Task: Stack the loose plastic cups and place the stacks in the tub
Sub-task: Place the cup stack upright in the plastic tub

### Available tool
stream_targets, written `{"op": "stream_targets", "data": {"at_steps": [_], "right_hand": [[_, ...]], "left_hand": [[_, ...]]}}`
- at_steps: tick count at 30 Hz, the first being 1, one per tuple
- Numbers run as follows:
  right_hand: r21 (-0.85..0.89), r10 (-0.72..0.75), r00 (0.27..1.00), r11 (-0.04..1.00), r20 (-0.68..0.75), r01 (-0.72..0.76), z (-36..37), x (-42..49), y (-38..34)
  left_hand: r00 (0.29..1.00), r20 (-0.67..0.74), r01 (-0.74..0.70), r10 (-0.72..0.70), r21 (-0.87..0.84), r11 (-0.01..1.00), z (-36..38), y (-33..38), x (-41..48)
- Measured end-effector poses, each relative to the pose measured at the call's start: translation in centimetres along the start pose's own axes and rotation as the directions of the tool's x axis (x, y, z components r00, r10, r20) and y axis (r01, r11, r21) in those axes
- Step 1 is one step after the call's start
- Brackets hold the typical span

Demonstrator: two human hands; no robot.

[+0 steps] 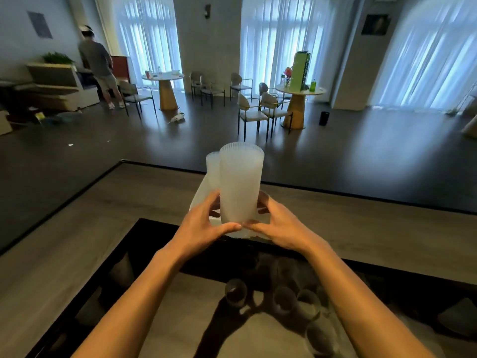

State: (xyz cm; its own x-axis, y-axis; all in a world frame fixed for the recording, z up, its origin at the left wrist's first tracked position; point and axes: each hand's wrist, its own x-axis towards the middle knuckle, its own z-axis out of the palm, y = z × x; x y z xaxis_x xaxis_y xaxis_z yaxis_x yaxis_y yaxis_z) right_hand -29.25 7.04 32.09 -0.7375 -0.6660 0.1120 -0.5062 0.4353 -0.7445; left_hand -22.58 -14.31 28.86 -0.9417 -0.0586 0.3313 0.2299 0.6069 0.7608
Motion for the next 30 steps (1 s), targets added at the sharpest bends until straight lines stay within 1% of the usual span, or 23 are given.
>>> {"op": "stream_targets", "data": {"at_steps": [3,6,9,13,16,21,25,27,30], "right_hand": [[0.010,-0.001,0.999,1.000,-0.039,0.002,-1.0,2.3,-0.6],[0.034,0.019,0.998,0.999,-0.068,-0.017,-1.6,4.7,-0.7],[0.037,0.036,0.995,0.999,-0.088,-0.033,-1.7,6.8,-0.4],[0.042,0.077,0.992,0.996,-0.097,-0.073,-1.0,8.8,0.9],[0.034,0.106,0.990,0.994,-0.096,-0.103,-0.3,10.1,1.8],[0.034,0.138,0.986,0.990,-0.095,-0.135,0.8,11.8,3.3],[-0.034,0.148,0.983,0.988,-0.105,-0.152,1.7,13.0,4.7],[-0.110,0.146,0.983,0.981,-0.115,-0.159,2.0,13.6,5.3],[-0.208,0.143,0.975,0.962,-0.170,-0.178,2.3,14.5,6.0]], "left_hand": [[0.999,-0.001,-0.044,0.044,-0.020,0.999,-0.9,0.0,3.0],[0.999,0.001,-0.044,0.044,-0.046,0.998,-1.3,-0.3,5.8],[1.000,0.005,-0.024,0.025,-0.080,0.997,-1.4,-1.4,7.8],[1.000,-0.011,0.013,-0.013,-0.060,0.998,-0.9,-3.1,9.2],[0.999,0.008,0.050,-0.050,-0.075,0.996,-0.7,-4.2,10.0],[0.994,0.034,0.108,-0.108,-0.026,0.994,-0.1,-6.7,11.0],[0.991,0.025,0.133,-0.135,0.060,0.989,0.2,-8.2,11.8],[0.988,0.033,0.145,-0.149,0.098,0.984,0.4,-8.8,12.2],[0.985,0.039,0.163,-0.170,0.136,0.977,0.8,-9.6,12.5]]}}
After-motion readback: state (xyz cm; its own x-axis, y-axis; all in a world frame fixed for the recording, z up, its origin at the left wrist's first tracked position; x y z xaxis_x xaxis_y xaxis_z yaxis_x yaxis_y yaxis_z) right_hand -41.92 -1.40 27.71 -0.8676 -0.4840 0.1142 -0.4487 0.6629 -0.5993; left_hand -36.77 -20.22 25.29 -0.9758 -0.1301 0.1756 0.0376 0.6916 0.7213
